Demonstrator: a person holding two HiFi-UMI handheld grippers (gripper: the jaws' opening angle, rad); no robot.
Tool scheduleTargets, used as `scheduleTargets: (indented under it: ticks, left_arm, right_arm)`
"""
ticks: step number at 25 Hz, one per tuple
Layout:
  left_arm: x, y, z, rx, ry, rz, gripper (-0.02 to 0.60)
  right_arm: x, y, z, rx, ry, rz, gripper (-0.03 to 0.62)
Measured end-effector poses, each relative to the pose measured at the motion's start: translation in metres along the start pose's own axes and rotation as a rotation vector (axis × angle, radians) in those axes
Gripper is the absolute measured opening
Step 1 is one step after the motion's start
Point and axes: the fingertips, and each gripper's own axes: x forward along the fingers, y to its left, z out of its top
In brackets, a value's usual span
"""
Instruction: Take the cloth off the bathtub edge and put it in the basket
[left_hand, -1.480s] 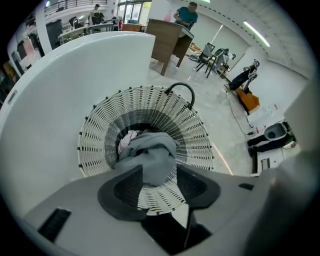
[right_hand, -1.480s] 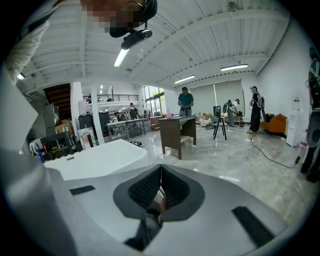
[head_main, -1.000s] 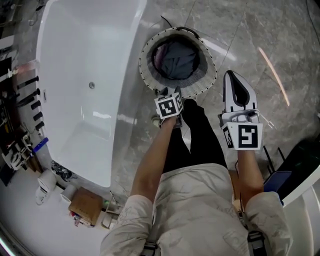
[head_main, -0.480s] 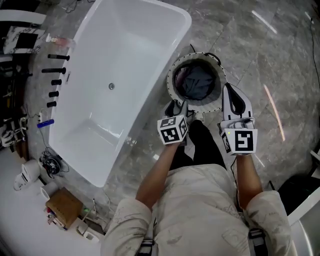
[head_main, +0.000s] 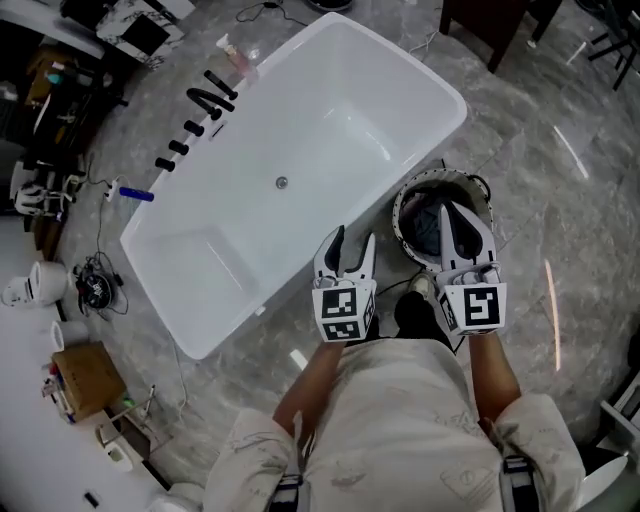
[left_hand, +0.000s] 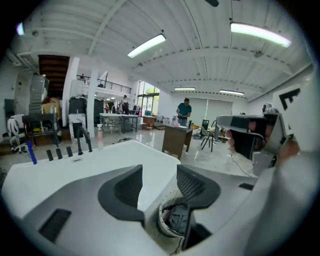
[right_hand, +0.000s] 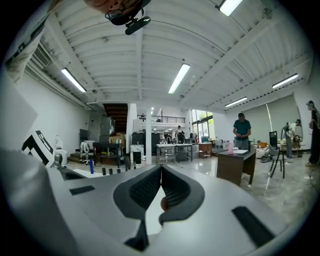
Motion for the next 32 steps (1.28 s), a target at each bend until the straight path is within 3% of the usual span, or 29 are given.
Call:
scheduleTargets:
  ticks: [4, 11, 17, 23, 32]
  left_arm:
    - [-0.049, 0.049, 0.024, 0.008, -0.098, 0.117, 0.213]
    - [-0.135, 0.131, 0.043, -0.047, -0.212, 0.289, 0.213]
    - [-0.212, 0.206, 0.061, -0.025, -0.306, 0.476, 0.212]
    - [-0.288, 0.257, 0.076, 0.009, -0.378, 0.621, 0.213]
    - [-0.353, 0.306, 0.09, 0.012, -0.473, 0.712, 0.209]
  right_arm:
    - [0.012, 0.056, 0.026, -0.01, -0.037, 0.11, -0.012]
    - [0.034, 0.165, 0.065, -0.047, -0.086, 0.293, -0.012]
    - [0.055, 0.256, 0.1, -0.094, -0.171, 0.432, -0.012]
    - [0.063, 0.307, 0.136, -0.062, -0.23, 0.485, -0.012]
    - [0.07, 0.369, 0.168, -0.038, -0.294, 0.549, -0.012]
